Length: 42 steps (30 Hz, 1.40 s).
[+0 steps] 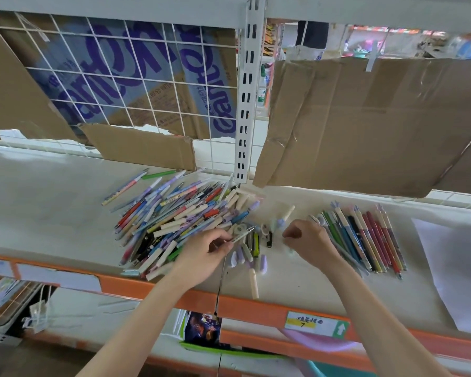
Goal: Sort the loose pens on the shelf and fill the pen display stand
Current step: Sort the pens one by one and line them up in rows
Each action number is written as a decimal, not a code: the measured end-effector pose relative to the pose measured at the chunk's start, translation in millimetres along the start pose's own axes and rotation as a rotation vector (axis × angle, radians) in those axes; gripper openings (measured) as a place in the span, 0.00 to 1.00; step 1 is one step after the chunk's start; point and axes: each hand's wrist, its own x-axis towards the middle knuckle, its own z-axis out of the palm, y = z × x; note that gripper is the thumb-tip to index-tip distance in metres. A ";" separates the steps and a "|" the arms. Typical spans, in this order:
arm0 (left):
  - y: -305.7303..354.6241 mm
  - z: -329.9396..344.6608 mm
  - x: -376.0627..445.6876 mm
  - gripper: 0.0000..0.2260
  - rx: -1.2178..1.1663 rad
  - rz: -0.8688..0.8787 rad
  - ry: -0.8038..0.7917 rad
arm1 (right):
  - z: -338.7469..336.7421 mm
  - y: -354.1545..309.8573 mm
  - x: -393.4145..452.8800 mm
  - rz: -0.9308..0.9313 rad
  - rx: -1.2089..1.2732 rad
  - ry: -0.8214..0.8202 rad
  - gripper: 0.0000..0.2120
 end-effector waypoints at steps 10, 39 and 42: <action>3.1 1.6 -1.7 0.05 -0.026 0.011 -0.042 | 1.7 -12.2 -3.7 -0.011 0.834 -0.029 0.05; -3.5 4.0 -0.6 0.07 -0.005 -0.060 0.052 | 14.1 -7.8 -3.2 0.000 0.269 0.058 0.05; -4.8 4.6 -0.9 0.07 0.021 -0.052 0.050 | 15.8 -9.0 0.8 -0.078 0.090 0.078 0.02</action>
